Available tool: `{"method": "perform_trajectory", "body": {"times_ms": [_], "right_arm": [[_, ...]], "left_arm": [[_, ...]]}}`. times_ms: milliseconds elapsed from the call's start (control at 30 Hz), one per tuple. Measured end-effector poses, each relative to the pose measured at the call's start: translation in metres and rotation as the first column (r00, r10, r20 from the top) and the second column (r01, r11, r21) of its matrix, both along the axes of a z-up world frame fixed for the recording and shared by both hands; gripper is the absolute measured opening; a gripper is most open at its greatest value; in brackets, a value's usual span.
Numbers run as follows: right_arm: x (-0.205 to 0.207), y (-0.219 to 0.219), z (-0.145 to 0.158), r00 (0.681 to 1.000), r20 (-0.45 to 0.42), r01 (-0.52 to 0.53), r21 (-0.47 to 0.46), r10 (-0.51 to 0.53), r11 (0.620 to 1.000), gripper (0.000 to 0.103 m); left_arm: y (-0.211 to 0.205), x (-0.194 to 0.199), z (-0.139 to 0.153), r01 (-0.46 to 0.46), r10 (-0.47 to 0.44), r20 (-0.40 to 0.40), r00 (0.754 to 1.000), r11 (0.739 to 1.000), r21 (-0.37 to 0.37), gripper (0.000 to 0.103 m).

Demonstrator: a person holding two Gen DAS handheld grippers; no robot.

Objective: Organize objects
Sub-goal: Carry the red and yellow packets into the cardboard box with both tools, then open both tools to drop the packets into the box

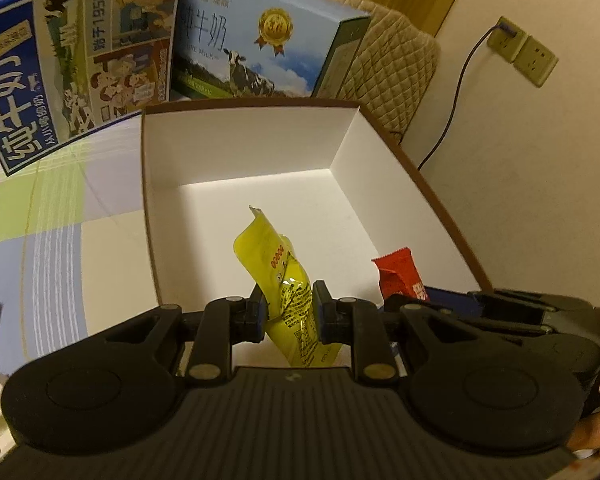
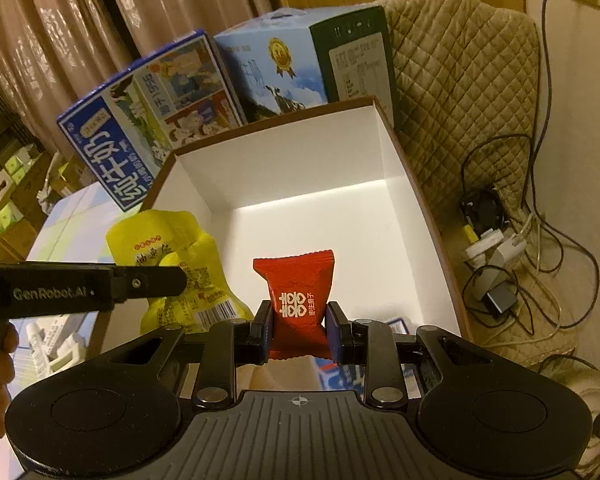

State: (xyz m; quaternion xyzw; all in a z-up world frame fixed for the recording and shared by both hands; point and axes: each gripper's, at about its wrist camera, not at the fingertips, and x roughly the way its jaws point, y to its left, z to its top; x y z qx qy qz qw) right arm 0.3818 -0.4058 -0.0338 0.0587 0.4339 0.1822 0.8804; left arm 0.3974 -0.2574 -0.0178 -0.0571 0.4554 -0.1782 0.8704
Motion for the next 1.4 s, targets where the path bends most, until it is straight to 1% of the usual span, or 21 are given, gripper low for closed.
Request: {"method": "perform_trajectory", "body": {"times_ms": [133, 200, 300, 467, 700, 767, 833, 933, 1033, 1233, 1400], "right_arm": [[0.014, 0.001, -0.006, 1.0, -0.018, 0.0, -0.01, -0.001, 1.0, 0.025], [0.019, 0.001, -0.008, 1.0, -0.024, 0.004, -0.011, -0.004, 1.0, 0.025], [0.024, 0.001, -0.009, 1.0, -0.028, 0.008, -0.006, -0.008, 1.0, 0.025], [0.028, 0.001, -0.01, 0.999, -0.039, 0.011, 0.0, -0.011, 1.0, 0.025], [0.032, 0.003, -0.009, 1.0, -0.026, 0.012, -0.008, -0.012, 1.0, 0.025], [0.033, 0.005, -0.008, 1.0, -0.017, 0.013, -0.019, -0.014, 1.0, 0.027], [0.034, 0.005, -0.006, 1.0, -0.004, 0.016, -0.025, -0.016, 1.0, 0.036], [0.031, 0.003, -0.002, 1.0, 0.013, 0.014, -0.012, -0.014, 1.0, 0.046], [0.025, 0.002, 0.002, 1.0, 0.022, 0.013, -0.013, -0.012, 1.0, 0.048], [0.006, -0.003, 0.007, 1.0, 0.011, 0.014, -0.005, -0.014, 1.0, 0.052], [-0.012, -0.007, 0.015, 1.0, 0.012, 0.021, 0.005, -0.021, 1.0, 0.055]], "left_arm": [[-0.008, 0.012, -0.008, 0.008, -0.008, -0.016, 1.0, 1.0, 0.018, 0.018], [-0.01, 0.017, -0.011, 0.013, -0.012, -0.021, 1.0, 1.0, 0.014, 0.019], [-0.012, 0.021, -0.011, 0.003, -0.003, -0.019, 1.0, 1.0, 0.028, 0.038], [-0.008, 0.023, -0.008, -0.003, 0.003, -0.01, 1.0, 1.0, 0.025, 0.042], [0.0, 0.018, -0.003, -0.015, 0.015, -0.002, 1.0, 1.0, 0.025, 0.049], [0.002, 0.016, -0.001, -0.017, 0.017, -0.001, 1.0, 1.0, 0.024, 0.053], [0.004, 0.014, 0.002, -0.019, 0.019, 0.002, 1.0, 1.0, 0.02, 0.061], [0.007, 0.009, 0.006, -0.016, 0.015, 0.011, 1.0, 1.0, 0.015, 0.066], [0.009, 0.003, 0.012, -0.015, 0.014, 0.029, 0.999, 1.0, 0.019, 0.073], [0.016, -0.013, 0.02, -0.024, 0.023, 0.046, 0.999, 0.999, 0.027, 0.083], [0.021, -0.026, 0.027, -0.029, 0.027, 0.046, 0.999, 0.999, 0.037, 0.087]]}}
